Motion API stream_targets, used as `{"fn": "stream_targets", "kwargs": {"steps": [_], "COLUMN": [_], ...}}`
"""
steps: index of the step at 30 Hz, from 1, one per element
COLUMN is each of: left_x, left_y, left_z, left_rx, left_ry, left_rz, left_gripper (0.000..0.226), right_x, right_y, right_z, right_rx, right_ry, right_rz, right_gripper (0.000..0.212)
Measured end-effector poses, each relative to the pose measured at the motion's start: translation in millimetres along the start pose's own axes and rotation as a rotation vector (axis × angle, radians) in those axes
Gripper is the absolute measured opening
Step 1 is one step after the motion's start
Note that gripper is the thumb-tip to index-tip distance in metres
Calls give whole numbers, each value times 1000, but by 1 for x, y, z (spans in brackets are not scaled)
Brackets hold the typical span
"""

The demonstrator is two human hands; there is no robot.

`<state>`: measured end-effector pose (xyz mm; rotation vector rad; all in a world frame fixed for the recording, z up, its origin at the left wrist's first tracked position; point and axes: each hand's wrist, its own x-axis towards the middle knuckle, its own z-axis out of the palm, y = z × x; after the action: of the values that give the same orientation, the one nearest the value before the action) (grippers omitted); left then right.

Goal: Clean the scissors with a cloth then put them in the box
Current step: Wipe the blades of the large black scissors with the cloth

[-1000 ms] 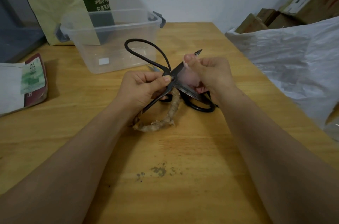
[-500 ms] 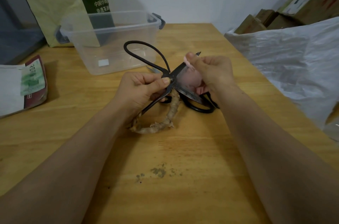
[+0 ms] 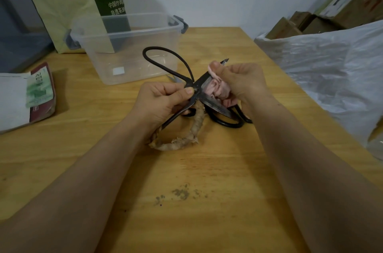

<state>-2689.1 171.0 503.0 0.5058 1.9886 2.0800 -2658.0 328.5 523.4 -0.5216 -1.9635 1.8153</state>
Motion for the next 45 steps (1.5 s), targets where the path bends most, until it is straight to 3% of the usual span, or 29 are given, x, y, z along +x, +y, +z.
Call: {"fn": "stream_targets", "kwargs": {"steps": [3, 8, 14, 24, 28, 32, 34, 39, 43, 45], "left_x": [0, 0, -1, 0, 1, 2, 1, -2, 2, 2], "left_y": [-1, 1, 1, 1, -3, -4, -3, -2, -2, -2], "left_z": [0, -3, -2, -4, -1, -4, -5, -1, -6, -6], "left_rx": [24, -24, -32, -21, 37, 16, 10, 55, 37, 33], "left_ry": [10, -8, -17, -4, -18, 12, 20, -40, -6, -15], "left_rz": [3, 18, 29, 29, 41, 38, 43, 72, 68, 56], "left_gripper": [19, 11, 11, 14, 9, 9, 9, 10, 11, 11], "right_x": [-1, -10, -4, -2, 7, 2, 0, 11, 4, 7], "right_y": [1, -4, -2, 2, 2, 5, 5, 5, 10, 10], "right_z": [-1, -4, -8, -1, -10, 1, 5, -6, 1, 1], "right_rx": [16, 42, -2, 113, 225, 178, 155, 355, 280, 286], "right_ry": [-21, -361, -489, -254, -60, -140, -163, 27, -129, -111], "right_rz": [-4, 126, 106, 118, 121, 117, 119, 124, 160, 177], "right_gripper": [30, 21, 25, 13, 25, 1, 3, 11, 27, 32]}}
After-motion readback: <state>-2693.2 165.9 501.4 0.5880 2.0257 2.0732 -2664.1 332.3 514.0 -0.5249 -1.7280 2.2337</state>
